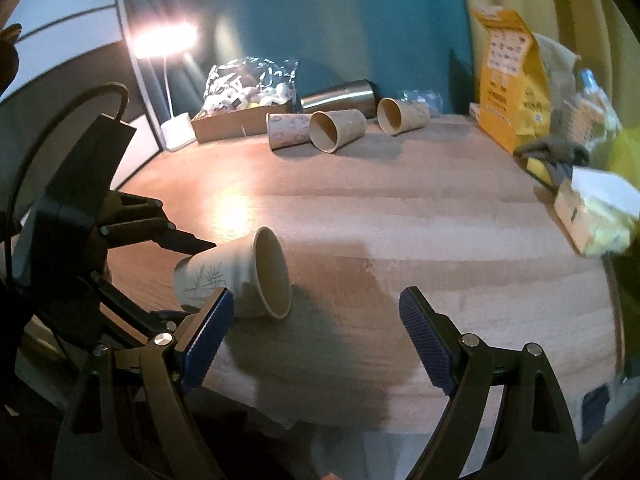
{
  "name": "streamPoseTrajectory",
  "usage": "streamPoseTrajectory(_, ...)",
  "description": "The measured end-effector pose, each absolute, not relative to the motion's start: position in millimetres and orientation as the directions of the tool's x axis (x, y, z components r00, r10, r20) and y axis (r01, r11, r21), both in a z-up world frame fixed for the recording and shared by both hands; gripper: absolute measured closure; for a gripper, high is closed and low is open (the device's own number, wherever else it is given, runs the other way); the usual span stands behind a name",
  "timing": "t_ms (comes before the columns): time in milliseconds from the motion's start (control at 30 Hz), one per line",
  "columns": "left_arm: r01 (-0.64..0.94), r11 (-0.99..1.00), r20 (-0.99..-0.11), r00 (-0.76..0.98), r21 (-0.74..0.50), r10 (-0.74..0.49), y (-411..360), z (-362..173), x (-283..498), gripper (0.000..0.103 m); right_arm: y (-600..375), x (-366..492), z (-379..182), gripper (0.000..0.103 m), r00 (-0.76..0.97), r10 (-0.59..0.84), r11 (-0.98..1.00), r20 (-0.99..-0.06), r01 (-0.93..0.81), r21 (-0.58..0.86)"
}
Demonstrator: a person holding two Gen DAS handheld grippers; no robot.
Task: Flip cup upside down
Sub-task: 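Lower the cup toward the right gripper while the right gripper closes on it, then turn the held cup with the right gripper until its opening faces up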
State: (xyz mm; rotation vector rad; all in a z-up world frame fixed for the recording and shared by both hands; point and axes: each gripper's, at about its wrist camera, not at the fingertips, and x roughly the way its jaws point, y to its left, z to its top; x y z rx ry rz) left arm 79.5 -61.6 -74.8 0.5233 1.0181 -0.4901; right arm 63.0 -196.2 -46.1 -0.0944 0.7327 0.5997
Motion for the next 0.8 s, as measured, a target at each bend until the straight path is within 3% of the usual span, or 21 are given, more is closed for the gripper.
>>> streamPoseTrajectory(33,0.597,0.782,-0.883,0.448,0.179,-0.140,-59.2,-74.3,79.7,0.025,-192.6,64.4,-44.6,0.016,0.578,0.482,0.821,-0.658,-0.560,0.109)
streamPoseTrajectory(200,0.563,0.815,-0.861,0.474,0.137,-0.183,-46.4,-69.8,69.9,0.021,-175.5,71.6,-39.3,0.016,0.544,0.481,0.772,-0.688,-0.634,0.039)
streamPoseTrajectory(300,0.525,0.844,-0.846,0.495,0.110,-0.198,-34.0,-67.6,63.2,0.011,-161.3,76.7,-34.2,0.016,0.512,0.482,0.718,-0.711,-0.696,-0.014)
streamPoseTrajectory(500,0.406,0.914,-0.816,0.529,0.003,-0.232,-0.7,-67.3,46.0,0.010,-123.0,76.7,-29.4,0.016,0.475,0.458,0.560,-0.751,-0.810,-0.172)
streamPoseTrajectory(667,0.331,0.941,-0.788,0.561,-0.068,-0.254,21.4,-64.9,25.9,0.010,-79.8,65.3,-41.7,0.016,0.429,0.393,0.309,-0.813,-0.895,-0.323)
streamPoseTrajectory(800,0.263,0.956,-0.776,0.574,-0.127,-0.261,41.1,-67.7,11.4,0.010,-55.5,57.4,-53.8,0.016,0.367,0.328,0.104,-0.871,-0.930,-0.353)
